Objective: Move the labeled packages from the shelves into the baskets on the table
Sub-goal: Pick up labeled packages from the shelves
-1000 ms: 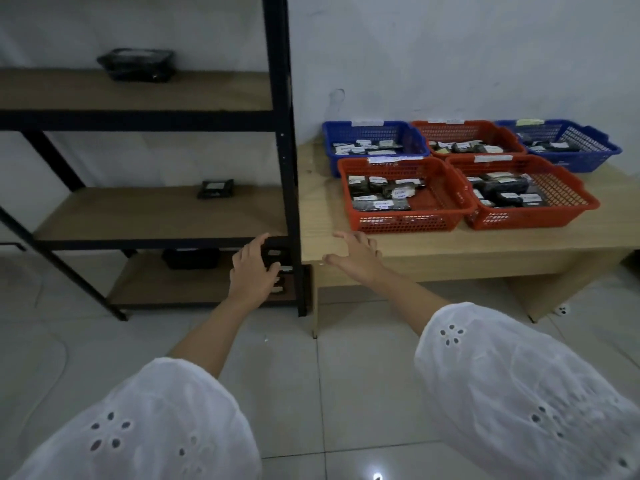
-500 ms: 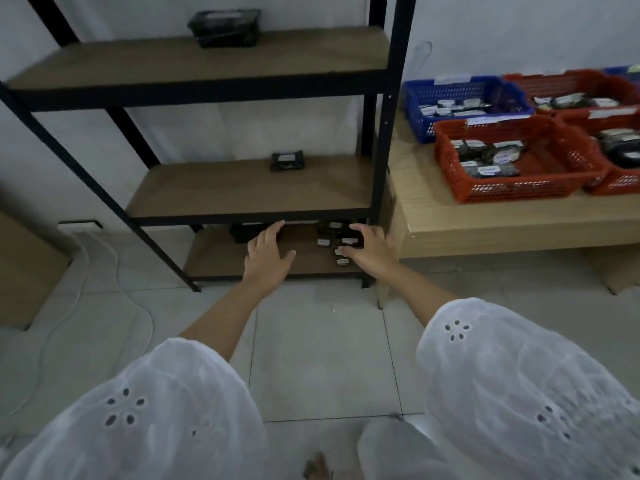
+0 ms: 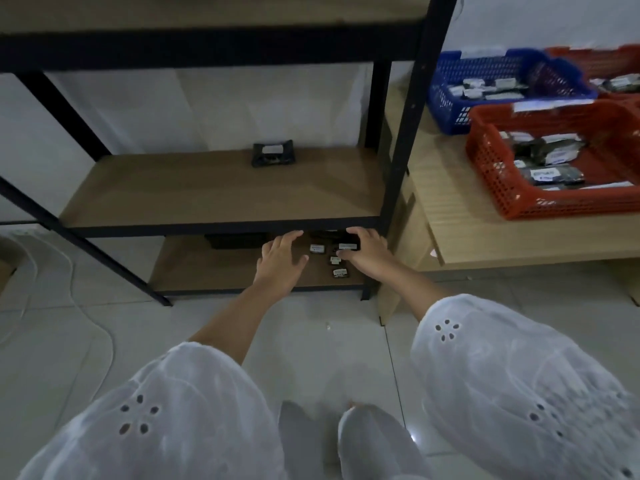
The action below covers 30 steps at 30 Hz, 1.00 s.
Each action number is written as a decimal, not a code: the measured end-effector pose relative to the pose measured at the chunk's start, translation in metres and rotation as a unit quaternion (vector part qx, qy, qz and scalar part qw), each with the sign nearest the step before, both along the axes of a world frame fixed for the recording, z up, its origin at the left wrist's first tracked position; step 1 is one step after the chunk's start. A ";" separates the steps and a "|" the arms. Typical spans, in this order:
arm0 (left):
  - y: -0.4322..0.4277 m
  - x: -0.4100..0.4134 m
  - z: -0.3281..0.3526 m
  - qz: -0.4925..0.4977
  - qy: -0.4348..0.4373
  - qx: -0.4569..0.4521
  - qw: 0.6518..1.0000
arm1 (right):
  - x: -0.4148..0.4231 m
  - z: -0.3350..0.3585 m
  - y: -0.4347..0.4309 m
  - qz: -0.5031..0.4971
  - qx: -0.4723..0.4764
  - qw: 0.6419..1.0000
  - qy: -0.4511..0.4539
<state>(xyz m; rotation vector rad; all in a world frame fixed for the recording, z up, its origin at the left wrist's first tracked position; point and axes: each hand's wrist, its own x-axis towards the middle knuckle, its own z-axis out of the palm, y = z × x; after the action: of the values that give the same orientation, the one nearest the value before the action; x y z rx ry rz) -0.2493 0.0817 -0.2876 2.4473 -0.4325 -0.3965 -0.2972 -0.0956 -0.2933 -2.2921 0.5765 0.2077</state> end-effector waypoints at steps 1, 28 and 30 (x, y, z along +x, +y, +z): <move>-0.007 0.011 -0.023 -0.008 0.003 0.006 1.000 | 0.014 -0.021 -0.003 0.002 0.001 1.000 0.006; -0.142 0.227 -0.542 -0.063 -0.048 0.043 0.996 | 0.195 -0.517 -0.084 -0.136 -0.167 0.974 0.068; -0.158 0.239 -0.544 -0.078 -0.064 0.055 0.993 | 0.199 -0.519 -0.088 -0.136 -0.148 0.976 0.080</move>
<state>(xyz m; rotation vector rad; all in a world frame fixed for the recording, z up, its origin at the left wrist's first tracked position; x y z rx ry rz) -0.0107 -0.0766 -0.8317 2.5643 -0.6761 -0.3379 -0.0987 -0.1838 -0.8124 -2.4595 1.0573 0.1826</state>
